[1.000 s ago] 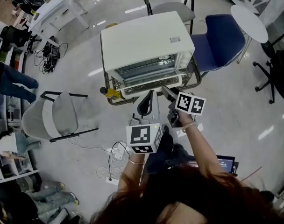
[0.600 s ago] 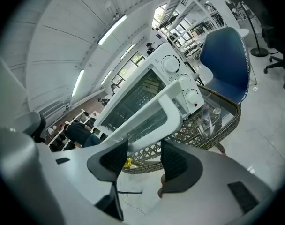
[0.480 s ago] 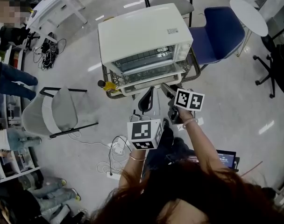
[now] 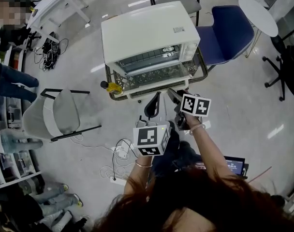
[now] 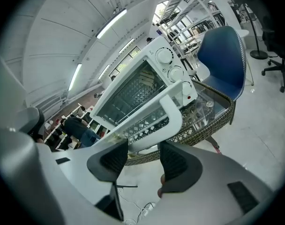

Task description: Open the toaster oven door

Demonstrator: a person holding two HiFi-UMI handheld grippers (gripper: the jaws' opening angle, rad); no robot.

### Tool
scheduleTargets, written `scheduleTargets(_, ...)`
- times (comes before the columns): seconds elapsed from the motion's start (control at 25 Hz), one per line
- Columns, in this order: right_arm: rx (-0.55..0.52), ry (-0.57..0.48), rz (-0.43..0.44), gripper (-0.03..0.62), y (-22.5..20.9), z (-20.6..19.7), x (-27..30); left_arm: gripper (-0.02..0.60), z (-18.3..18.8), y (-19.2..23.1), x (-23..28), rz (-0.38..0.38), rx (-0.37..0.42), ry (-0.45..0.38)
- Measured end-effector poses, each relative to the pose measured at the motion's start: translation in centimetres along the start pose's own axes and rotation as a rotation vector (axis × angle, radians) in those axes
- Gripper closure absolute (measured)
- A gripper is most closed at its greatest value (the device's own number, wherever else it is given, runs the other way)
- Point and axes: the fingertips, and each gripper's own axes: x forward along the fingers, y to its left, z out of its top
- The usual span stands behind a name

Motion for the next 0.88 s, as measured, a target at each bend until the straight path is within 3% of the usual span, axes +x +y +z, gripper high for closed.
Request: scheduleTargets(0.88,-0.002,0.066,-0.044,0.391,-2.2,-3.3,0.1,0.566,-2.8,0.0,-0.7,0.015,-0.04,0.027)
